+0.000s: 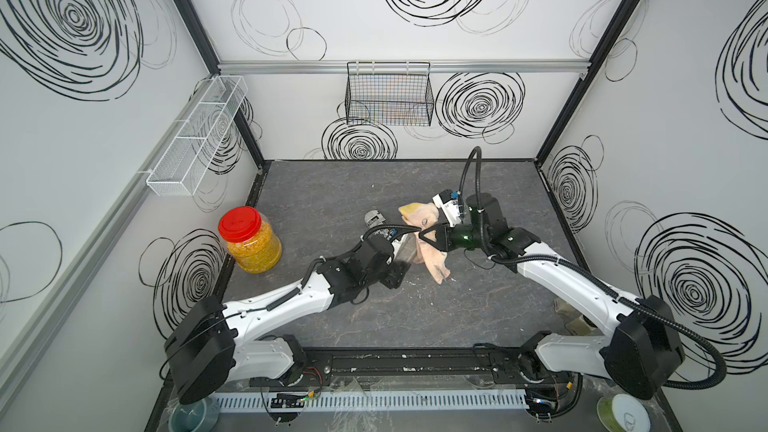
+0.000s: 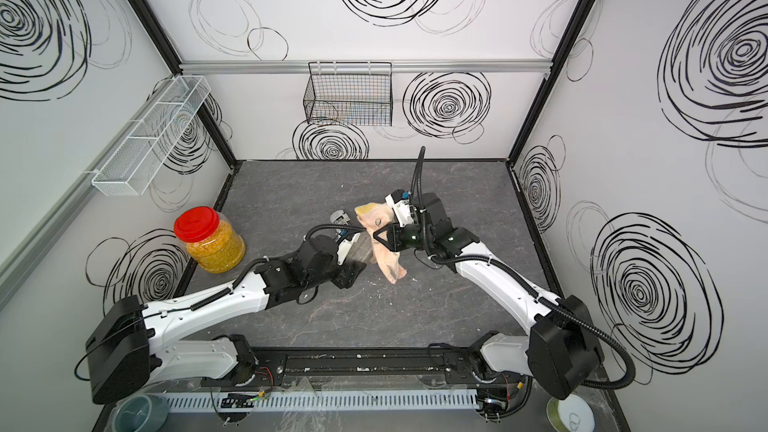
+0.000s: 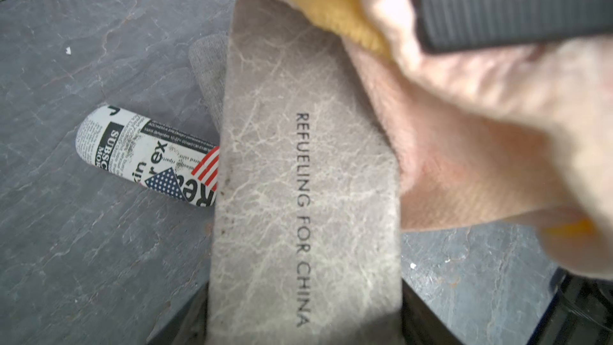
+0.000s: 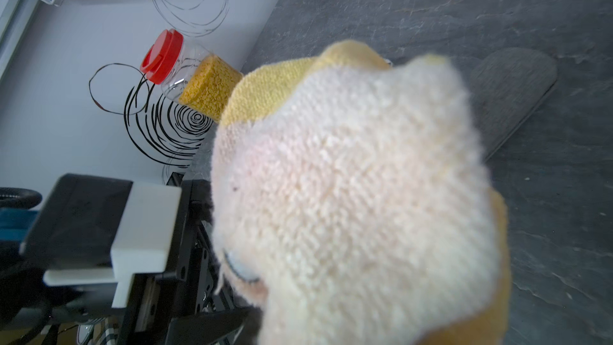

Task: Wipe the eyeglass case
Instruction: Pick up the eyeglass case from the center of the board, then wipe the dirt from the eyeglass case.

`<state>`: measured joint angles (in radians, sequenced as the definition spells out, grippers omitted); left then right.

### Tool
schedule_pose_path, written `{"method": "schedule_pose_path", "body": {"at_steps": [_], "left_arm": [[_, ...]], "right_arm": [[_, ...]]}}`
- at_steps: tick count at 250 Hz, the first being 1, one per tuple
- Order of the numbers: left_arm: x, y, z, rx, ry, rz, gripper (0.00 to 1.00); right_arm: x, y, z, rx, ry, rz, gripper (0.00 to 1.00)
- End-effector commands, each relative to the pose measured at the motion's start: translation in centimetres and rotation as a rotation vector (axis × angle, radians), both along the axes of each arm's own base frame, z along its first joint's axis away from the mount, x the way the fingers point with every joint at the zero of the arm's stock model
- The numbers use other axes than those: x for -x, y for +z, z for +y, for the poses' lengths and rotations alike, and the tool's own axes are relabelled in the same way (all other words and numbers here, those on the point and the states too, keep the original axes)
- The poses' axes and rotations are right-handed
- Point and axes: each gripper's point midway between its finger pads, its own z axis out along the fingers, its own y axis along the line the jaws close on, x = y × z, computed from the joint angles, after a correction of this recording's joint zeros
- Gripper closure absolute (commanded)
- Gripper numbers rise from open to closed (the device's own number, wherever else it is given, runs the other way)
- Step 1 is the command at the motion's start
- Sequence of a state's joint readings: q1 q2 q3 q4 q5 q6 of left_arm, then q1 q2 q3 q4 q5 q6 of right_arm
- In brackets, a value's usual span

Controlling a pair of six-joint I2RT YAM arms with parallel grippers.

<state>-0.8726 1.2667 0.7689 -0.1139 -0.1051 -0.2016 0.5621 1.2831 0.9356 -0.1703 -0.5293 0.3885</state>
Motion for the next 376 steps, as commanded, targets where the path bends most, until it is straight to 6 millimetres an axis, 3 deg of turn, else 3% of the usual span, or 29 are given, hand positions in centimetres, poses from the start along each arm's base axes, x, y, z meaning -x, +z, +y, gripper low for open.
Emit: {"method": "schedule_pose_path", "body": {"at_steps": [1,31,80,133,170,184,201,245,287,317,353,376], "left_arm": [[-0.3,3.8,-3.2,0.053,-0.085,-0.119,0.33],[-0.2,4.7,-3.9,0.048,-0.098,-0.151,0.33],[-0.5,6.1,-4.8,0.074,-0.113,-0.177,0.34],[-0.7,7.0,-4.4,0.093,-0.089,-0.208,0.35],[-0.5,6.7,-4.3,0.081,-0.087,-0.204,0.35],[-0.4,6.7,-4.4,0.084,-0.091,-0.201,0.35],[-0.4,6.7,-4.5,0.09,-0.091,-0.198,0.35],[-0.3,7.1,-5.4,0.115,-0.104,-0.198,0.35],[-0.3,7.1,-6.0,0.096,-0.115,-0.202,0.35],[-0.2,7.5,-6.1,0.089,-0.107,-0.22,0.36],[0.0,7.4,-5.7,0.09,-0.095,-0.217,0.36],[0.1,7.2,-5.6,0.088,-0.093,-0.212,0.36]], "right_arm": [[-0.4,1.5,-0.7,-0.014,0.002,-0.031,0.79],[0.3,0.7,-0.2,0.001,0.041,-0.028,0.79],[3.0,-0.8,2.6,0.007,0.165,0.011,0.79],[1.8,-2.1,1.4,0.03,0.096,0.053,0.8],[-1.9,-2.9,-2.1,0.137,-0.12,0.016,0.81],[-2.1,-2.7,-2.2,0.152,-0.109,-0.016,0.8],[-1.4,-2.2,-1.1,0.115,-0.043,-0.014,0.8],[2.6,-1.8,2.4,-0.024,0.193,0.047,0.8],[4.1,-2.0,3.0,-0.073,0.267,0.086,0.8],[2.4,-2.5,1.5,-0.048,0.174,0.096,0.82],[-2.3,-3.7,-3.4,0.041,-0.102,0.09,0.82],[-2.7,-3.2,-4.0,0.041,-0.106,0.083,0.82]]}}
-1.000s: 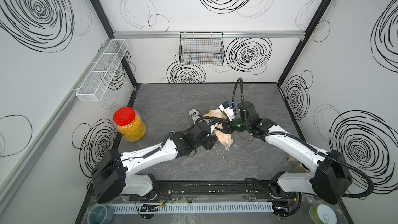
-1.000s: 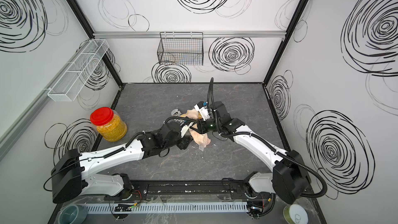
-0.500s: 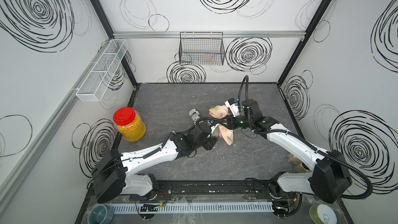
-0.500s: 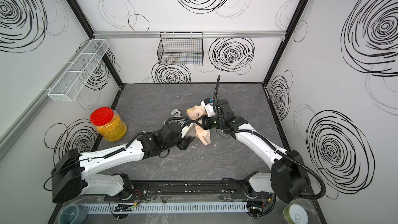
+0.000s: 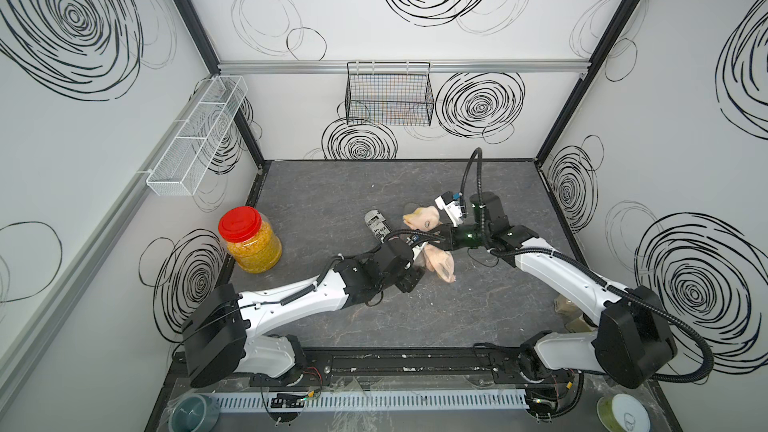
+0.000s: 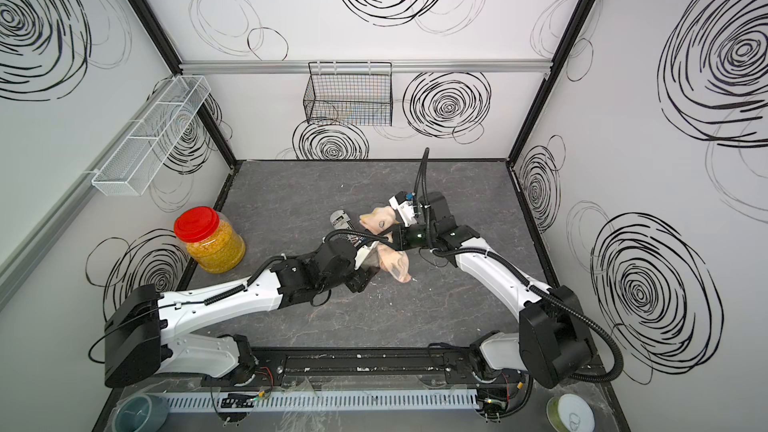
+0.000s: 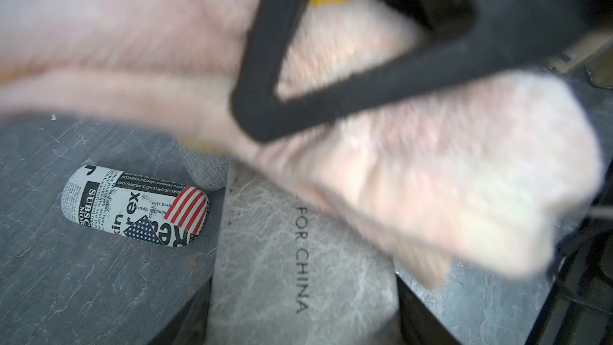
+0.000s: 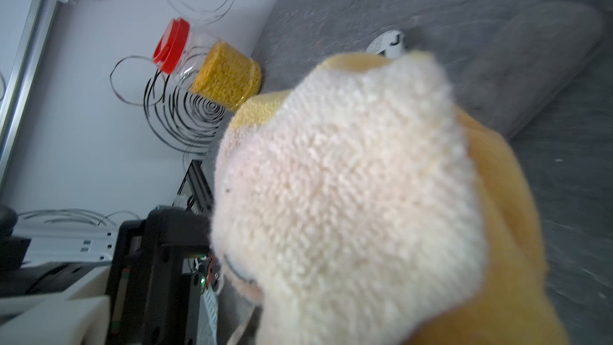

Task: Wipe the eyeglass case
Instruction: Wipe the dirt from the eyeglass case.

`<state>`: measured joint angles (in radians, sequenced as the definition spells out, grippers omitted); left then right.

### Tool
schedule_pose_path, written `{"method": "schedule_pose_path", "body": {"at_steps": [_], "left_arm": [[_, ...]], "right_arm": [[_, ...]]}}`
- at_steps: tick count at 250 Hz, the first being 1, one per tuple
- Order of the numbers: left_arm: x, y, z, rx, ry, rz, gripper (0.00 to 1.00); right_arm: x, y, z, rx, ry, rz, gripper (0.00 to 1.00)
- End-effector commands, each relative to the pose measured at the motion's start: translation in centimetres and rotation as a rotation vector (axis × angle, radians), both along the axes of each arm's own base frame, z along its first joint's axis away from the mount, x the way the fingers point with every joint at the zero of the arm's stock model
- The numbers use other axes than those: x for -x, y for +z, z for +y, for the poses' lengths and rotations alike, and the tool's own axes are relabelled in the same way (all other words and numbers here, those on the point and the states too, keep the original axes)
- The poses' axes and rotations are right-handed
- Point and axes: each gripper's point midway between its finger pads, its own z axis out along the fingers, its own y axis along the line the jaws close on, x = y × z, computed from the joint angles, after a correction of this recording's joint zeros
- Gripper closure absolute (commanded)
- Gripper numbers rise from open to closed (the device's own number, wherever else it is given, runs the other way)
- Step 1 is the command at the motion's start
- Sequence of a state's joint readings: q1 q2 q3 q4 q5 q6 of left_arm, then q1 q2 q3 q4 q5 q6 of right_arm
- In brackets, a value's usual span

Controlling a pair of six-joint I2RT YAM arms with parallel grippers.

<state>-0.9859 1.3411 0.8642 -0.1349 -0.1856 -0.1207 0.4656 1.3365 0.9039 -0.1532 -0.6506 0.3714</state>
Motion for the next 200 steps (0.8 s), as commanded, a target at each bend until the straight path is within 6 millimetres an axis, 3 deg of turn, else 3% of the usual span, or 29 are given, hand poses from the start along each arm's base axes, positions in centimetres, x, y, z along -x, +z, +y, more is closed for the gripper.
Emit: {"method": "schedule_pose_path", "body": {"at_steps": [1,42,82,108,136,156,178,200], "left_arm": [[-1.0,6.1,-2.1,0.172,-0.002,-0.121,0.36],[-1.1,6.1,-1.9,0.176,0.013,-0.124,0.36],[-1.5,6.3,-2.2,0.196,0.029,-0.13,0.37],[-1.6,6.3,-2.2,0.198,0.031,-0.131,0.37],[-1.5,6.2,-1.9,0.193,0.035,-0.129,0.37],[-1.5,6.1,-1.8,0.195,0.037,-0.126,0.37],[-1.5,5.8,-1.8,0.198,0.037,-0.118,0.37],[-1.6,5.9,-1.9,0.201,0.038,-0.118,0.37]], "right_arm": [[-1.6,-1.0,-2.4,0.069,-0.11,0.003,0.82],[1.9,1.1,1.6,-0.03,0.108,-0.042,0.81],[4.1,0.9,3.8,-0.067,0.207,-0.01,0.81],[2.7,0.2,2.5,-0.032,0.118,-0.004,0.82],[-0.9,-0.5,-1.6,0.039,-0.097,-0.007,0.82],[-2.3,-0.9,-3.9,0.076,-0.185,-0.008,0.82],[-2.0,-0.5,-3.4,0.078,-0.146,-0.028,0.81],[-0.2,0.3,-1.0,0.033,-0.03,-0.051,0.81]]}}
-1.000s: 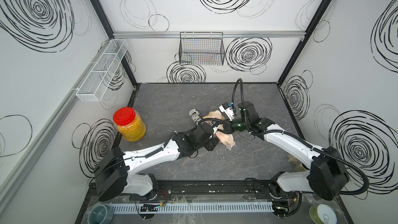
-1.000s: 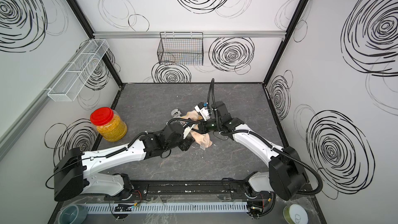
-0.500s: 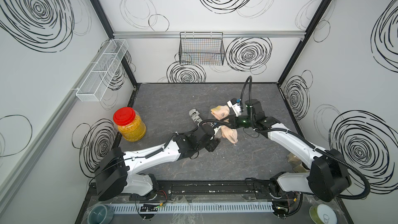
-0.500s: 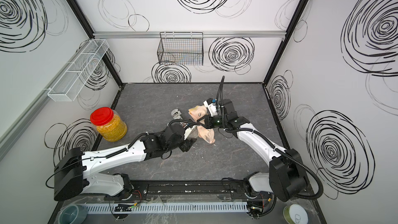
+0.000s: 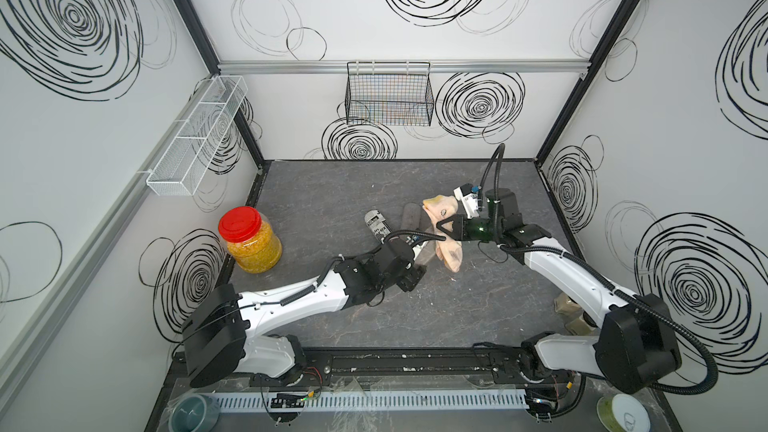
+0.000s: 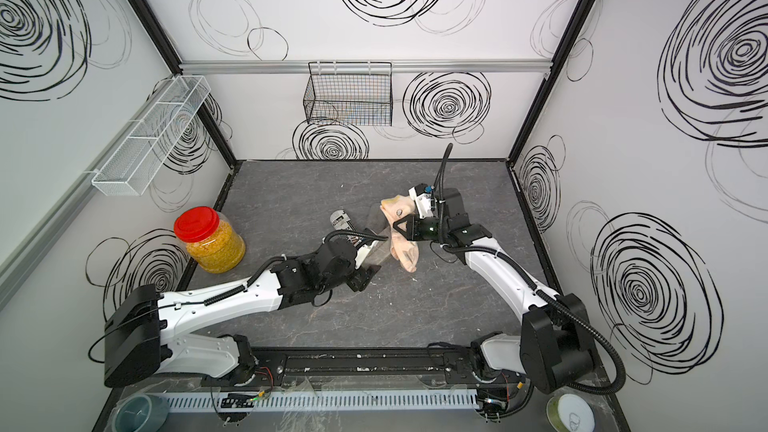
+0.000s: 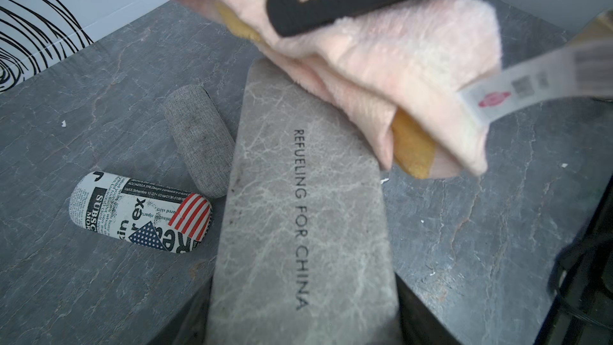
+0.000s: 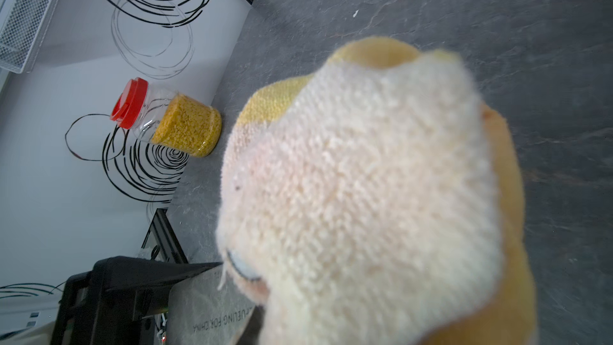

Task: Wipe the eyeglass case
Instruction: Wipe the dirt from the eyeglass case.

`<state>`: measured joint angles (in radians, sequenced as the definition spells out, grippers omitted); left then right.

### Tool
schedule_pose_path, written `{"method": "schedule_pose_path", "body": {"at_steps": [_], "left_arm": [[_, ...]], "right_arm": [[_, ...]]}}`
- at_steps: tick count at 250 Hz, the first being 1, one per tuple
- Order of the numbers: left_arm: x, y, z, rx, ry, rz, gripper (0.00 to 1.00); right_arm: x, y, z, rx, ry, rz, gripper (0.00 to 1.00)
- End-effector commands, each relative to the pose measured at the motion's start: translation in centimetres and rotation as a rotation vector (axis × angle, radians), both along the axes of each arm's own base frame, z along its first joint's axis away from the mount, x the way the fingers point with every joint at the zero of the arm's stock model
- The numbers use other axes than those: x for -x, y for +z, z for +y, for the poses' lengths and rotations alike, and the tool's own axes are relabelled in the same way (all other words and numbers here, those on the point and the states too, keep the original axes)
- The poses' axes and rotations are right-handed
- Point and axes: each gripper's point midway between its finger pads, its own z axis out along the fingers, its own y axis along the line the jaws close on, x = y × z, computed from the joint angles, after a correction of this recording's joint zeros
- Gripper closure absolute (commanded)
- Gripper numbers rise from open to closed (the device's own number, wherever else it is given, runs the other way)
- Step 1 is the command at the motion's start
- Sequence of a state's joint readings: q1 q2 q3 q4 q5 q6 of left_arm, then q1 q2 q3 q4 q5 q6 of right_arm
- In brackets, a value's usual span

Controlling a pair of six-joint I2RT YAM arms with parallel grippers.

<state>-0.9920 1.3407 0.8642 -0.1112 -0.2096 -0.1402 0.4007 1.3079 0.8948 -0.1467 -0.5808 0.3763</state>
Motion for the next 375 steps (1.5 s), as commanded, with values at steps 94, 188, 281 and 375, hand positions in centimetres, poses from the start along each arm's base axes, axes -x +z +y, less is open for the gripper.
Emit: {"method": "schedule_pose_path", "body": {"at_steps": [94,188,281,375], "left_arm": [[-1.5,5.4,-1.9,0.181,0.018,-0.108,0.37],[-1.1,4.5,-1.7,0.183,0.016,-0.093,0.37],[-1.0,5.2,-1.7,0.245,0.009,-0.071,0.37],[-1.8,4.9,0.6,0.574,-0.013,0.203,0.39]], "right_arm": [[4.3,0.0,5.2,-0.038,0.228,0.002,0.81],[2.2,0.3,3.2,0.049,0.114,-0.057,0.81],[3.3,-0.3,4.7,0.052,0.144,-0.026,0.83],[1.4,4.8,-1.9,0.09,-0.091,-0.275,0.82]]}}
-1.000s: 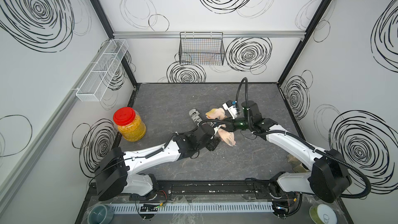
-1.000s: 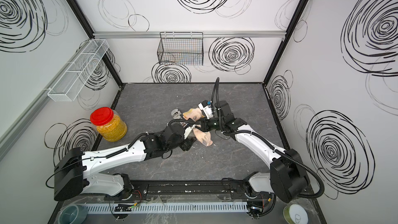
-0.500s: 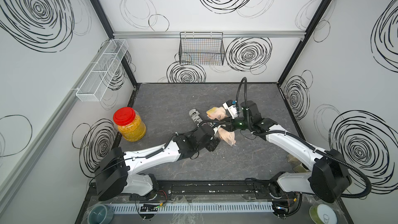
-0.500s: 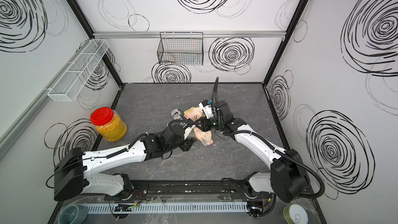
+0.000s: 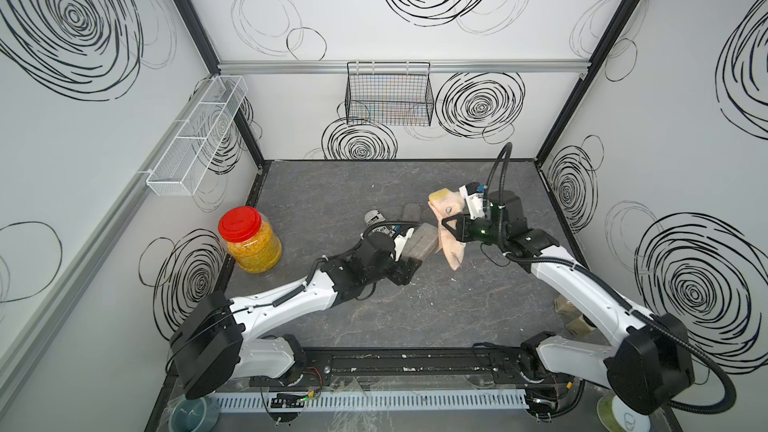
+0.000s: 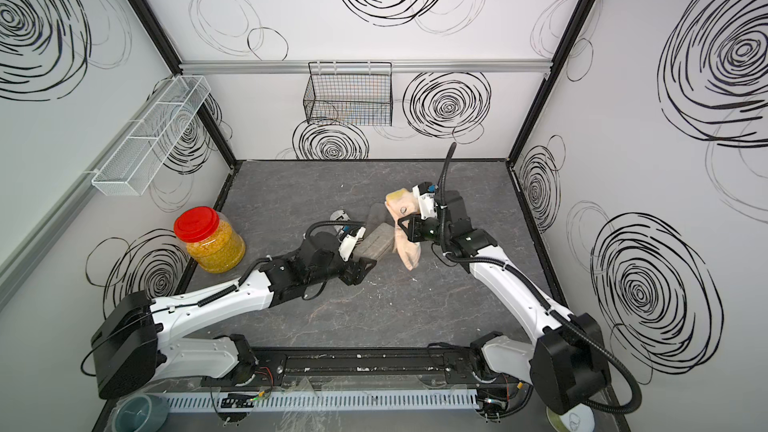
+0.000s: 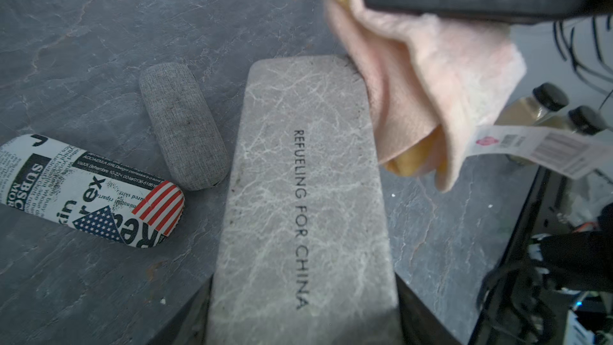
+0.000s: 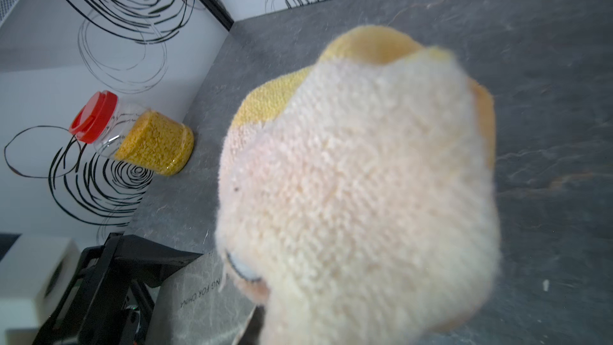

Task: Wipe the eyeglass case
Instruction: Wipe the dirt from the eyeglass case.

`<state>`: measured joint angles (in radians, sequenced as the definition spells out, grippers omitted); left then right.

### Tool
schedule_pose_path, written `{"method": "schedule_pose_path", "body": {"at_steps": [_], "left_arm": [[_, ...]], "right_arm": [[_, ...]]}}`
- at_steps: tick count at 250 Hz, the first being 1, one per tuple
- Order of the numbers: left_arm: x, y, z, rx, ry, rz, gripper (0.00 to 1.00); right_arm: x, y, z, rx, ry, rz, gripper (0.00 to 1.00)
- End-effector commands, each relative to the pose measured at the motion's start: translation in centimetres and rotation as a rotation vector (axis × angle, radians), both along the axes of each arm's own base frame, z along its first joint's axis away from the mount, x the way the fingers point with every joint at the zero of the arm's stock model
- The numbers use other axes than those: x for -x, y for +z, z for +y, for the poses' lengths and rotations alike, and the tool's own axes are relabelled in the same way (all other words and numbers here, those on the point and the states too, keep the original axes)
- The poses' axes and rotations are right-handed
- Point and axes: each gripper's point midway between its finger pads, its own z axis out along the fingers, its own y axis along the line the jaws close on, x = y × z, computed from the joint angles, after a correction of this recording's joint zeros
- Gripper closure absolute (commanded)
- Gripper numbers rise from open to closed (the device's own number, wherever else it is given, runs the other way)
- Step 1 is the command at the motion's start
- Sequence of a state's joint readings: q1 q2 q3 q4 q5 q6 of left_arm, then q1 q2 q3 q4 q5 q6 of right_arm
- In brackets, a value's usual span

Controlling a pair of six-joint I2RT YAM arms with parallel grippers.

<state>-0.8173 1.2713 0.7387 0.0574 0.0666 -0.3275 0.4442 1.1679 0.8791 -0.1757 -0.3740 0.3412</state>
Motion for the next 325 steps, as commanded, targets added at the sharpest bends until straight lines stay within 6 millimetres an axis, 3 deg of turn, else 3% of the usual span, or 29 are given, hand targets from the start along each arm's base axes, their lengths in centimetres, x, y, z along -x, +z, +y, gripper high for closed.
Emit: {"method": "schedule_pose_path", "body": {"at_steps": [1,47,94,116,140,172,192,207,238,271,298,325], "left_arm": [[-0.4,4.8,-1.1,0.296,-0.049,0.021,0.39],[-1.0,4.5,0.0,0.426,-0.06,0.144,0.39],[-0.8,5.6,-0.2,0.51,-0.1,0.179,0.39],[-0.7,5.9,-0.2,0.513,-0.115,0.176,0.39],[-0.4,6.1,-0.4,0.512,-0.138,0.169,0.4],[0.0,6.5,-0.4,0.51,-0.152,0.148,0.4],[-0.1,6.4,-0.3,0.506,-0.144,0.141,0.4],[-0.1,6.4,-0.4,0.508,-0.143,0.138,0.4],[-0.2,6.5,-0.7,0.526,-0.151,0.147,0.4],[-0.5,6.7,-1.0,0.533,-0.154,0.151,0.4],[-0.6,6.8,-1.1,0.524,-0.162,0.137,0.4],[-0.4,6.8,-1.0,0.518,-0.169,0.128,0.4]], "right_arm": [[1.2,2.1,-0.1,0.014,0.024,-0.119,0.82],[3.9,3.5,2.4,0.051,0.11,-0.202,0.81],[6.9,3.1,6.6,0.025,0.266,-0.217,0.81],[7.4,2.6,7.8,0.037,0.297,-0.217,0.81],[5.9,1.5,7.2,0.091,0.22,-0.204,0.83],[2.3,0.8,3.4,0.214,-0.041,-0.218,0.84],[1.3,1.3,1.8,0.245,-0.107,-0.232,0.83],[1.9,2.0,2.8,0.224,-0.028,-0.255,0.83],[5.2,3.1,6.6,0.112,0.185,-0.272,0.82],[8.0,2.4,9.0,0.124,0.301,-0.283,0.82],[8.3,2.2,8.9,0.129,0.306,-0.284,0.82],[5.9,2.1,6.8,0.18,0.14,-0.295,0.82]]}}
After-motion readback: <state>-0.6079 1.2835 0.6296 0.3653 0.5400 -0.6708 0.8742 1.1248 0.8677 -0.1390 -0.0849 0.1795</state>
